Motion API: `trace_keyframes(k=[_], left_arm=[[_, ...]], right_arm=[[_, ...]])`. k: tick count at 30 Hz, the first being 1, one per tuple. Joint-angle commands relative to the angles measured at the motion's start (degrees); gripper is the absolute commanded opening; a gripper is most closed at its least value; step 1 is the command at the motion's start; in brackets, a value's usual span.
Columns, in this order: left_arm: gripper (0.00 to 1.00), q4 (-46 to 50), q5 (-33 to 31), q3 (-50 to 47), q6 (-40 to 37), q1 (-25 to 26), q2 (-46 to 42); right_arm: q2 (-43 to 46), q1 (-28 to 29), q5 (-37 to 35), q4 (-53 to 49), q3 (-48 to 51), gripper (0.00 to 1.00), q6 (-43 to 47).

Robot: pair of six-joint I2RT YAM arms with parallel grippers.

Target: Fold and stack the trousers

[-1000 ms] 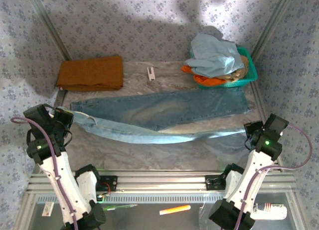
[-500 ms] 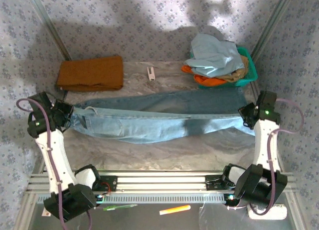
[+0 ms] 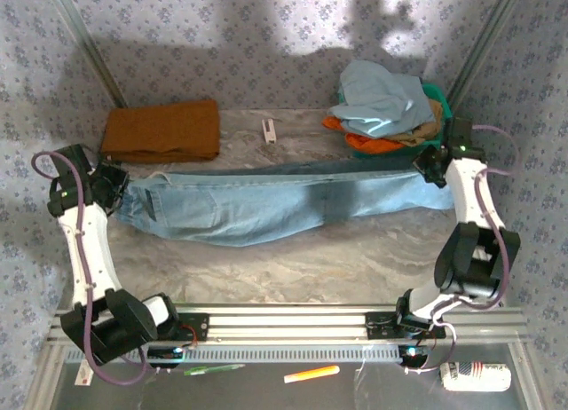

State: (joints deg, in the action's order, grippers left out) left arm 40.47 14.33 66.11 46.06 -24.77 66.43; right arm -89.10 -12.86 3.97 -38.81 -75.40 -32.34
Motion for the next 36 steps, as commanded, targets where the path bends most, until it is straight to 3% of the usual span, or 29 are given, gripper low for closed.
trace_keyframes(k=[1, 18, 19, 21, 22, 25, 29, 33, 36], left_arm=[[0.00, -8.19, -5.62, 4.17, -1.34, -0.68, 2.39], [0.02, -11.33, -9.93, 8.93, -1.86, 2.61, 21.02], [0.11, -11.54, -9.98, 8.93, -1.85, 2.90, 22.07], [0.43, -11.09, -10.03, 9.48, -1.94, 3.60, 24.60], [0.60, -10.86, -10.02, 9.73, -2.03, 4.08, 25.69], [0.79, -10.33, -9.83, 9.69, -2.69, 5.52, 26.70], [0.91, -10.71, -9.67, 6.64, -1.47, 7.50, 22.58], [0.91, -12.57, -9.78, -0.11, -0.69, 12.31, 16.38], [0.88, -16.13, -9.20, -5.34, 0.73, 16.64, 14.43]], right_arm=[[-5.37, -0.69, -7.80, 0.93, -4.97, 0.00, 3.53], [-25.88, 3.84, -7.37, -1.51, -24.26, 0.01, 5.67], [-26.47, 4.33, -7.09, -1.92, -24.96, 0.08, 5.63], [-26.87, 5.44, -7.40, -2.82, -25.76, 0.39, 5.90], [-26.42, 6.01, -7.50, -3.04, -25.52, 0.48, 6.01], [-22.68, 7.21, -8.58, -3.25, -23.20, 0.60, 6.12], [-13.92, 8.07, -8.93, -2.20, -15.81, 0.65, 4.40], [-2.99, 11.04, -8.70, 2.11, -3.85, 0.66, 2.43], [0.23, 15.39, -7.21, 5.54, 2.29, 0.62, 1.35]])
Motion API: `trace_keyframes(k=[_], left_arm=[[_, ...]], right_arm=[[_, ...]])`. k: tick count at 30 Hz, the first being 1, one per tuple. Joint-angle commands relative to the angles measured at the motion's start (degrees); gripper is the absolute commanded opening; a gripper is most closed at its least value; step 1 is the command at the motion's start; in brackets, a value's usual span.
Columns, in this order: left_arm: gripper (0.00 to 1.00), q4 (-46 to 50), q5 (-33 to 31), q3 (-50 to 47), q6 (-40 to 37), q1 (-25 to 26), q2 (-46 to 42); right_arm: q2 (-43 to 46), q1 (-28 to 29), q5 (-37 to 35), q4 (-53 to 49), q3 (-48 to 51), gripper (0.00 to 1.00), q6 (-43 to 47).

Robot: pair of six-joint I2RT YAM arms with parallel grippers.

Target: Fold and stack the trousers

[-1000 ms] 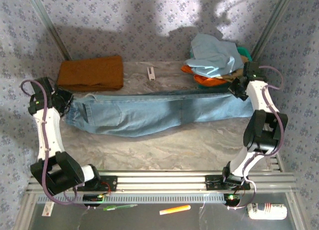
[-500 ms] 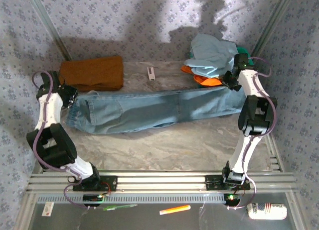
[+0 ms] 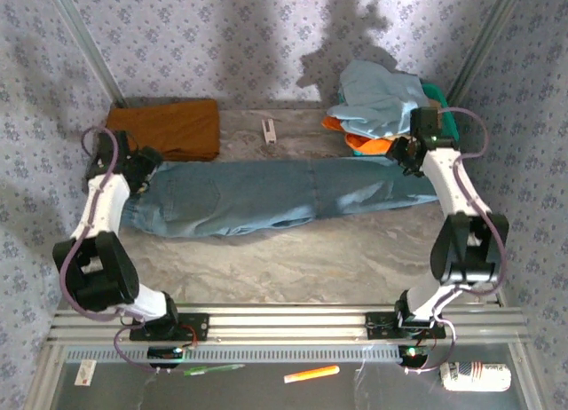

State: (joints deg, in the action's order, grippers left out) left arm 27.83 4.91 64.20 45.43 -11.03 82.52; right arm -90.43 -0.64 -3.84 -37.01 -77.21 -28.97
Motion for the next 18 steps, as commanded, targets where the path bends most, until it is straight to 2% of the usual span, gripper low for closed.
trace_keyframes(k=[1, 2, 3, 5, 6, 9, 12, 14, 16, 18], left_arm=[[0.87, -4.68, 0.54, -4.67, 1.52, 4.14, -1.39], [0.87, -5.22, 0.06, -5.38, 1.86, 5.10, -0.87], [0.85, -6.60, -0.01, -6.55, 2.52, 5.85, -0.15], [0.81, -10.48, 1.08, -9.46, 4.33, 6.55, 1.30], [0.80, -12.65, 1.18, -11.01, 5.08, 6.73, 1.99], [0.77, -16.00, -1.04, -14.85, 6.53, 6.66, 3.90], [0.77, -16.82, -3.03, -18.06, 7.69, 5.82, 3.91], [0.77, -16.76, -4.88, -20.43, 8.82, 4.75, 2.42], [0.77, -16.59, -4.85, -23.07, 10.02, 2.10, 0.62], [0.76, -16.30, -4.17, -25.53, 11.00, -0.72, -1.26]], right_arm=[[1.35, 4.92, 1.07, 4.49, 5.20, 0.59, -2.29], [0.85, 6.39, 1.35, 5.15, 6.14, 0.55, -2.55], [-0.28, 7.94, 1.71, 5.98, 6.95, 0.47, -2.90], [-3.41, 10.30, 3.09, 6.87, 7.25, 0.24, -3.02], [-5.30, 11.35, 3.30, 7.80, 7.40, 0.17, -2.80], [-12.51, 12.57, 3.68, 8.75, 5.84, 0.05, -2.08], [-18.67, 12.01, 2.97, 6.80, 4.01, 0.04, -1.57], [-20.81, 11.29, 3.83, 6.13, 4.19, 0.08, -1.69], [-21.17, 10.97, 4.32, 5.47, 5.44, 0.17, -1.92], [-19.83, 11.10, 4.99, 5.42, 7.62, 0.31, -1.83]])
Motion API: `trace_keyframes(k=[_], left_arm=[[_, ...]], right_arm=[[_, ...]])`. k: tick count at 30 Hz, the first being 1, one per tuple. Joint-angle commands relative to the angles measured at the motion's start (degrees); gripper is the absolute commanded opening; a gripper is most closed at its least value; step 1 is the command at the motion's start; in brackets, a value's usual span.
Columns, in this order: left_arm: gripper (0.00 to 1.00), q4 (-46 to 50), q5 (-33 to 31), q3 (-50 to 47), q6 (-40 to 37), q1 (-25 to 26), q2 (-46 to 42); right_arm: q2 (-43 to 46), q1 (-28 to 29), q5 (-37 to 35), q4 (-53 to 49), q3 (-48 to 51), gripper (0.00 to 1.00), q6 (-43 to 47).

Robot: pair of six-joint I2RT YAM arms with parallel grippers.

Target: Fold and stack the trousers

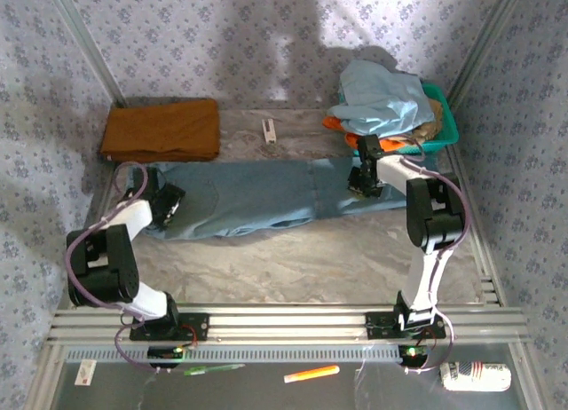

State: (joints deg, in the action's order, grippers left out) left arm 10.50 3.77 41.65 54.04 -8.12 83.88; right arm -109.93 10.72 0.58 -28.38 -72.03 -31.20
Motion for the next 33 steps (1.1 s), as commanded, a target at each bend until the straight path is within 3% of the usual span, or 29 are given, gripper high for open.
trace_keyframes(k=[1, 5, 10, 14, 19, 26, 29, 33], left_arm=[[0.76, 1.30, -2.45, -4.34, 2.64, -4.99, -3.90], [0.76, 4.24, -2.13, -7.84, 1.73, -8.72, -10.51], [0.75, 8.73, 3.13, -9.49, -0.41, -15.04, -17.92], [0.71, 10.18, 7.64, -7.57, -1.37, -13.26, -20.91], [0.73, 16.69, 0.04, 0.65, -6.43, 4.42, -23.97], [0.74, 23.55, -11.63, 13.28, -16.12, 31.89, -12.15], [0.74, 21.99, -12.82, 15.62, -17.00, 39.06, -6.37], [0.74, 17.18, -7.94, 16.51, -15.76, 41.57, 0.24]], right_arm=[[0.77, -0.16, 0.84, -3.20, 3.20, 0.37, 0.73], [6.37, -0.04, 0.47, -4.00, 9.82, 0.48, 1.67], [14.67, 0.34, 2.69, -5.80, 13.39, 0.59, 2.86], [21.45, 0.31, -0.57, -10.66, 11.86, 0.67, 3.15], [27.41, -4.27, -6.63, -14.91, 11.63, 0.72, 0.36], [32.40, -22.77, -2.65, -9.79, 18.26, 0.72, -4.34], [32.40, -30.39, -0.16, -7.59, 20.15, 0.72, -6.04], [30.10, -37.64, 1.83, -7.32, 19.31, 0.72, -7.61]])
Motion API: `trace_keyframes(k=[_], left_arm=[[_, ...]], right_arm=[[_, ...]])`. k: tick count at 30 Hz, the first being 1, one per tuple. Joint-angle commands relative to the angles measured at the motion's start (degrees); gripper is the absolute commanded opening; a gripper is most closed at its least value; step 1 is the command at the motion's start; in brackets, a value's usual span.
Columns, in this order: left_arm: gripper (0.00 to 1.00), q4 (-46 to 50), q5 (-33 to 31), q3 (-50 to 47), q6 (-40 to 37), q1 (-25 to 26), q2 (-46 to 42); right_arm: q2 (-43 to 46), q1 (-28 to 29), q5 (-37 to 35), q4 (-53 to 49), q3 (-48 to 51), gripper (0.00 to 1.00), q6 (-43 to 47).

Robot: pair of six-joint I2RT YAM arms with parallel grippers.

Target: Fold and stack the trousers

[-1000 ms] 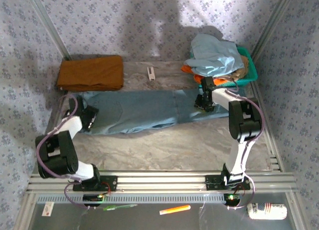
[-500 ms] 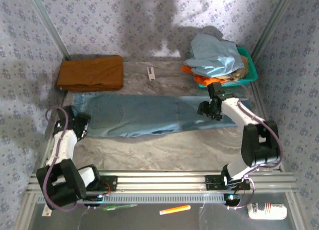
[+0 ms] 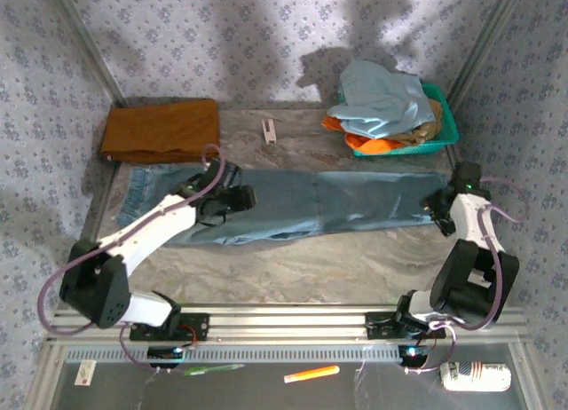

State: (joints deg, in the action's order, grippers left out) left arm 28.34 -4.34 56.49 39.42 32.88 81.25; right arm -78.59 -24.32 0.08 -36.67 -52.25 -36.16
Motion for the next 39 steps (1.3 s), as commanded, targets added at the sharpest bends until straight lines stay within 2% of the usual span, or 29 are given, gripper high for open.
trace_keyframes(k=[1, 4, 9, 12, 15, 17, 20, 24, 28, 31, 34, 36, 39], left_arm=[[0.74, -0.75, 1.10, 2.73, -1.10, 0.69, 4.63], [0.74, 0.09, 2.13, 5.32, -1.46, 1.30, 8.33], [0.74, -0.27, 3.54, 7.04, -2.13, 1.99, 11.01], [0.74, -0.98, 3.25, 6.82, -2.68, 2.12, 12.10], [0.74, -1.74, 3.47, 5.73, -2.21, 1.37, 13.50], [0.74, -2.72, 5.08, 4.59, -1.32, 0.54, 14.25], [0.73, -3.73, 6.14, 3.64, -0.82, -0.03, 14.46], [0.72, -3.69, 6.10, 3.63, -1.02, -0.42, 14.46], [0.72, -4.09, 6.10, 3.39, -1.19, -0.45, 14.15], [0.72, -4.76, 6.27, 2.86, -1.15, -0.53, 14.26], [0.72, -5.56, 6.78, 2.36, -0.93, -0.53, 14.46], [0.71, -6.01, 7.35, 1.92, -0.75, -0.52, 14.55], [0.72, -6.12, 7.50, 1.45, -0.83, -0.48, 14.08]], right_arm=[[-2.15, -3.51, 2.18, 0.48, -1.20, 0.72, -2.91], [-4.93, -4.88, 0.19, 0.98, -1.80, 0.72, -3.24], [-12.29, -7.47, 4.74, 4.92, -3.88, 0.66, -2.84], [-16.12, -7.59, 5.32, 6.82, -6.71, 0.46, -2.35], [-18.41, -6.91, 3.47, 7.21, -9.44, 0.15, -1.52], [-18.13, -6.20, 2.77, 7.47, -10.38, 0.06, -1.06], [-16.61, -4.33, 1.65, 8.01, -11.72, 0.00, -0.41], [-16.34, -2.04, 3.36, 8.31, -15.39, 0.00, -0.32], [-13.07, -0.11, 3.96, 10.63, -15.20, 0.00, 3.69], [-9.14, -0.08, 0.83, 13.37, -10.28, 0.00, 3.78], [-9.06, -2.50, -1.44, 12.85, -5.68, 0.01, 1.50], [-10.89, -5.27, -1.36, 10.62, -3.89, 0.11, -0.98], [-11.41, -7.83, -0.60, 9.45, -1.59, 0.45, -2.59]])
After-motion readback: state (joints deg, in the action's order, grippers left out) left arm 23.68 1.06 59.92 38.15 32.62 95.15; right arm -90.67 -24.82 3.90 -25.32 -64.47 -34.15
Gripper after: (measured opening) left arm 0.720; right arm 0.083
